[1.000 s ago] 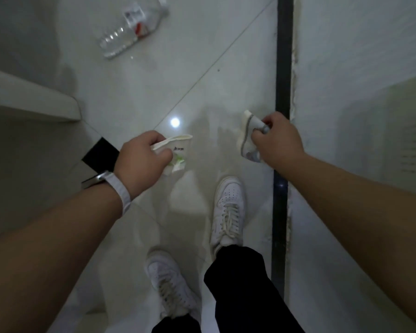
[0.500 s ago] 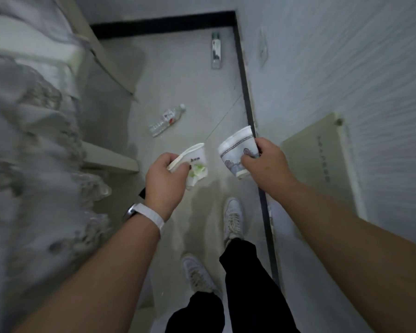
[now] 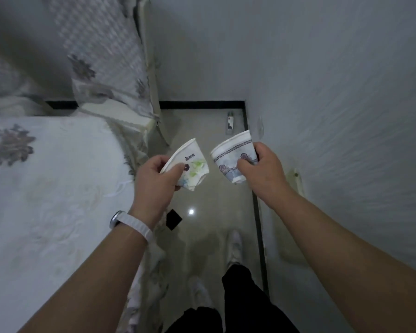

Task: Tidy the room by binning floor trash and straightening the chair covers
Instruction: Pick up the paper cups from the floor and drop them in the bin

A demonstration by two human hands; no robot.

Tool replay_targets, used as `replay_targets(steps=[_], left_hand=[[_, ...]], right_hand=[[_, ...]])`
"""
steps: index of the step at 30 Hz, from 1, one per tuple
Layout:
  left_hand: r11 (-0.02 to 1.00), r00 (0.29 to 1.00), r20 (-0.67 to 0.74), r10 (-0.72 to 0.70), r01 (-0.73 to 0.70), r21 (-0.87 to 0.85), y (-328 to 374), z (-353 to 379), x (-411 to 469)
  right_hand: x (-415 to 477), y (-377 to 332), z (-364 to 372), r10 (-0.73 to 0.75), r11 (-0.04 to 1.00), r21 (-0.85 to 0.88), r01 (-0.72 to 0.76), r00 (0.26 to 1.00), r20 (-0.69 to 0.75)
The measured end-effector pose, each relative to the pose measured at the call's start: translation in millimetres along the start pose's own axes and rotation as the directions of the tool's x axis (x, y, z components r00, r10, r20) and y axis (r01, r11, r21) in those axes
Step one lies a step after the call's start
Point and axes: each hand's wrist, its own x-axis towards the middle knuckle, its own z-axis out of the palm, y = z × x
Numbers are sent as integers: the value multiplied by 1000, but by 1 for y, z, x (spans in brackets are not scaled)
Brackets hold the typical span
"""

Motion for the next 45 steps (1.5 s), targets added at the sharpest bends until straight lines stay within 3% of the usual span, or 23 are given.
replay_targets(steps=[8, 13, 18, 23, 32, 38, 45], left_hand=[[984, 981, -177, 80, -106, -142, 64, -94, -58], [963, 955, -284, 85, -151, -221, 79, -144, -82], [908, 918, -397, -4, -162, -385, 85, -175, -90], [871, 820, -561, -108, -194, -452, 86, -185, -89], [886, 487, -836, -253, -230, -402, 87, -191, -122], [886, 188, -917, -353, -248, -392, 69, -189, -207], [874, -128, -887, -443, -282, -396, 41, -169, -334]], right_hand=[[-53, -107, 15, -175, 985, 13, 174, 979, 100], [-75, -149, 38, -284, 959, 87, 271, 930, 233], [-72, -173, 67, -306, 952, 116, 283, 878, 367], [-50, -198, 99, -307, 952, 152, 267, 797, 520], [-33, -232, 156, -370, 906, 179, 383, 513, 775], [-93, -234, 196, -333, 888, 230, 397, 214, 918], [-212, -220, 199, -303, 859, 317, 403, -99, 948]])
